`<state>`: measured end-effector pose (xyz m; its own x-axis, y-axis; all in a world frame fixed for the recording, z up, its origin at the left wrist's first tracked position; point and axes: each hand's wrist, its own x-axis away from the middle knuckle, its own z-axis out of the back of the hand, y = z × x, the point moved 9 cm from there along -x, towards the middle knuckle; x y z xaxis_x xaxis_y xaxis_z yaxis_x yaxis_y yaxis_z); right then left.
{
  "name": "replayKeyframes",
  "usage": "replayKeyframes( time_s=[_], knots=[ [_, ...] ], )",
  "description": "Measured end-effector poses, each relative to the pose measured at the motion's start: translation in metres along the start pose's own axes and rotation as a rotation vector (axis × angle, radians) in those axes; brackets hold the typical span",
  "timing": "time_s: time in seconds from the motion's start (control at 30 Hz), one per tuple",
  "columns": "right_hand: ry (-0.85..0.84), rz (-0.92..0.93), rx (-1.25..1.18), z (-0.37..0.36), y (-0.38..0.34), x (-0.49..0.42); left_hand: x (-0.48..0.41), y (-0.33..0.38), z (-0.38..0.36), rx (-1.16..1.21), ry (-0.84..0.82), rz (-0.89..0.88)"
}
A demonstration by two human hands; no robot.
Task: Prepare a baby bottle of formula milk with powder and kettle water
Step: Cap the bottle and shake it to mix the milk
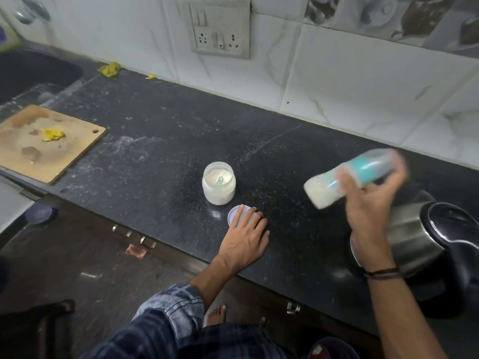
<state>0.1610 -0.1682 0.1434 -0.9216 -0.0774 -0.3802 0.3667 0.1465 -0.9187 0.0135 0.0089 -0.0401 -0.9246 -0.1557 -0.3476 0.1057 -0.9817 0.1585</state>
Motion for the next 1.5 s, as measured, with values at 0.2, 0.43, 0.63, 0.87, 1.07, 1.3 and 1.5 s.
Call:
replayKeyframes(
  time_s=[0.2, 0.43, 0.63, 0.87, 1.07, 1.3, 1.5],
  knots=[
    [0.186, -0.083, -0.143, 0.02, 0.01, 0.0, -0.003, 0.001, 0.004, -0.012, 0.004, 0.006],
    [0.233, -0.085, -0.141, 0.029, 0.009, -0.006, -0.003, 0.001, 0.005, -0.012, -0.013, 0.011],
    [0.17, -0.049, -0.135, 0.025, 0.002, -0.008, -0.004, 0.001, 0.004, 0.002, -0.012, 0.01],
    [0.139, -0.044, -0.092, 0.017, 0.002, -0.002, -0.004, 0.001, 0.004, -0.012, 0.013, 0.009],
    [-0.033, -0.072, 0.024, 0.0, 0.005, 0.007, -0.002, 0.0, 0.002, -0.003, 0.001, 0.005],
    [-0.077, -0.02, 0.065, -0.001, -0.002, 0.003, -0.001, 0.0, 0.002, 0.0, 0.005, -0.001],
    [0.05, 0.034, 0.052, 0.008, -0.01, -0.003, 0.0, -0.002, -0.002, 0.007, 0.008, 0.007]
  ],
)
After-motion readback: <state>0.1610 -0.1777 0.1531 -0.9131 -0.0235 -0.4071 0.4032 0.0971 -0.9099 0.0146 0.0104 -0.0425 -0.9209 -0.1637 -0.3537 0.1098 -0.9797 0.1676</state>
